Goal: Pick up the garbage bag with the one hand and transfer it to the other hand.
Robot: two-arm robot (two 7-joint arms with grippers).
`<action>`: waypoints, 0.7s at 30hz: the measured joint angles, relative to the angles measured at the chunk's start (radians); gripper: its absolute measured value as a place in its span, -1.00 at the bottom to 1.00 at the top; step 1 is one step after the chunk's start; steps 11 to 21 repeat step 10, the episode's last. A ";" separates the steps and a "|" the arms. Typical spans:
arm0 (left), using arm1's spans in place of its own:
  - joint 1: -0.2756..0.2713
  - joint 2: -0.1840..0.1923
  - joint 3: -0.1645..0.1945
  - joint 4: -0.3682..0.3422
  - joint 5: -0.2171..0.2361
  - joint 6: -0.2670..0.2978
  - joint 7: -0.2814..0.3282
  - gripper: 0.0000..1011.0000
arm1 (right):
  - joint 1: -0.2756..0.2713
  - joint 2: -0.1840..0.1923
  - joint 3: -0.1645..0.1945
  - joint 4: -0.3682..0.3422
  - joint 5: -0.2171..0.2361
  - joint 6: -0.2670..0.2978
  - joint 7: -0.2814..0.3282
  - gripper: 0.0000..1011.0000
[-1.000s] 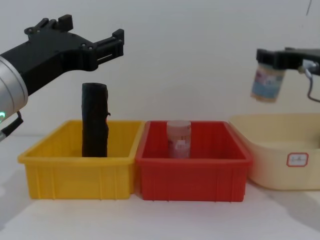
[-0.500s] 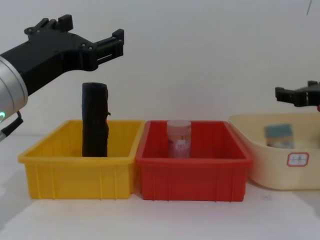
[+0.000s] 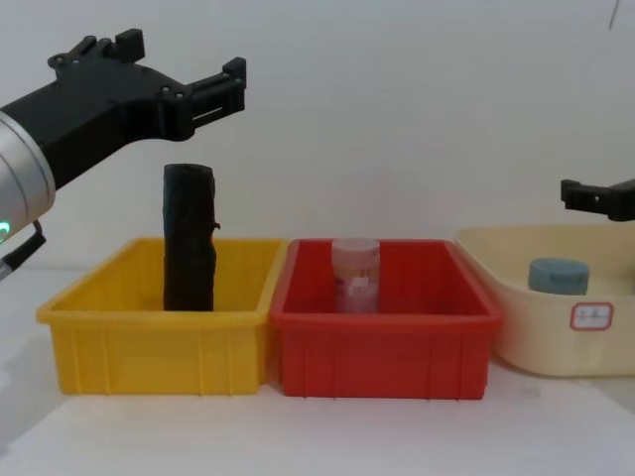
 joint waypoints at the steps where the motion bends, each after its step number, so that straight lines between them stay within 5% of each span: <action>1: 0.000 0.000 0.000 0.000 0.000 0.000 0.000 0.98 | -0.005 0.001 0.001 -0.007 0.003 0.001 0.002 0.98; 21: 0.000 0.000 0.000 0.000 0.000 0.000 0.000 0.98 | -0.045 0.006 0.012 -0.068 0.026 0.009 0.019 0.98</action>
